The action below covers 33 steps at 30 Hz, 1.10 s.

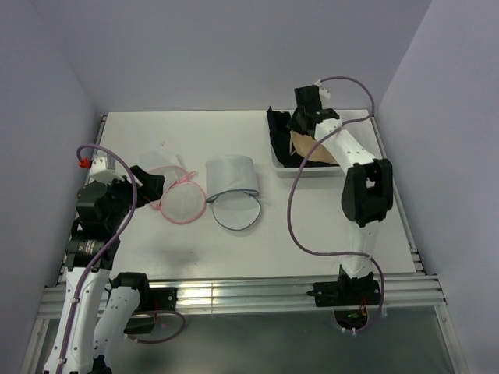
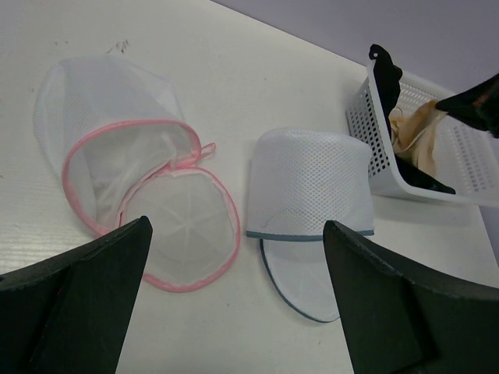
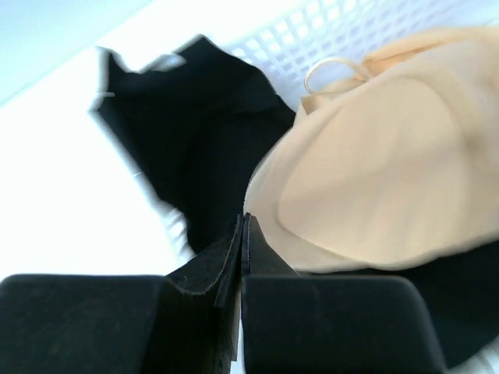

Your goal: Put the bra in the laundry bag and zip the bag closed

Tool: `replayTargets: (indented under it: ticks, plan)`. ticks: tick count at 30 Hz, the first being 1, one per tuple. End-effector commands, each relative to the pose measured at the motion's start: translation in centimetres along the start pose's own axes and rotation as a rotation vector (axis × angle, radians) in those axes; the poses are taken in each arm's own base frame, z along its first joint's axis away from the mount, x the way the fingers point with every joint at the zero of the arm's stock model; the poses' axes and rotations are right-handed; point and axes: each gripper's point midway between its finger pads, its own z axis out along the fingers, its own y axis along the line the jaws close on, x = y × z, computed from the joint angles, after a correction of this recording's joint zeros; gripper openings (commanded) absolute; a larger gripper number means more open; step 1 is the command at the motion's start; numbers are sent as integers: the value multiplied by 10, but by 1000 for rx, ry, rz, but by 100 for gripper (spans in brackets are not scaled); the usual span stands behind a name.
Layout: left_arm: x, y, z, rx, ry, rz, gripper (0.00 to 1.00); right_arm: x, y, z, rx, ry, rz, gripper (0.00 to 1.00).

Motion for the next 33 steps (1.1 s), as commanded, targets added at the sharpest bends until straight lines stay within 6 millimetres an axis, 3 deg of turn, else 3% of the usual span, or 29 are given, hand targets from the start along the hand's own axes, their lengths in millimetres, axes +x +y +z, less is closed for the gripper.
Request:
replayTargets:
  ticks: [1, 2, 3, 5, 6, 8, 9, 11, 12, 15, 18, 21, 26, 33]
  plan:
    - [-4, -2, 1, 14, -12, 13, 99, -58, 21, -78, -132, -186, 26, 0]
    - [-4, -2, 1, 14, -12, 13, 99, -61, 21, -89, -149, -199, 27, 0]
    - [-4, -2, 1, 12, -13, 13, 99, -73, 24, -113, -192, -237, 31, 0]
    - [-4, -2, 1, 10, -12, 13, 99, -71, 20, -129, -209, -246, 26, 0]
    - [-4, -2, 1, 10, -12, 12, 99, -79, 21, -152, -245, -278, 24, 0]
    - [-4, -2, 0, 10, -16, 12, 99, -80, 17, -170, -264, -296, 20, 0]
    - [-4, -2, 1, 10, -14, 12, 99, -88, 15, -193, -291, -335, 19, 0]
    - [-4, -1, 1, 8, -15, 13, 99, -90, 11, -212, -312, -361, 17, 0]
    - [-3, -1, 1, 7, -12, 12, 99, -96, 9, -236, -340, -398, 20, 0]
    - [-4, -1, 1, 7, -12, 13, 99, -98, 5, -265, -381, -435, 14, 0]
    - [-3, 0, 1, 5, -12, 10, 99, -106, -6, -320, -442, -518, 27, 0]
    - [-3, 0, 2, 3, -11, 11, 99, -104, -13, -356, -498, -559, 22, 0]
    - [-3, 0, 2, 1, -10, 9, 99, -85, -18, -395, -593, -544, -40, 0]
    - [-2, 1, 3, -2, -8, 9, 99, -48, -27, -404, -668, -490, -99, 0]
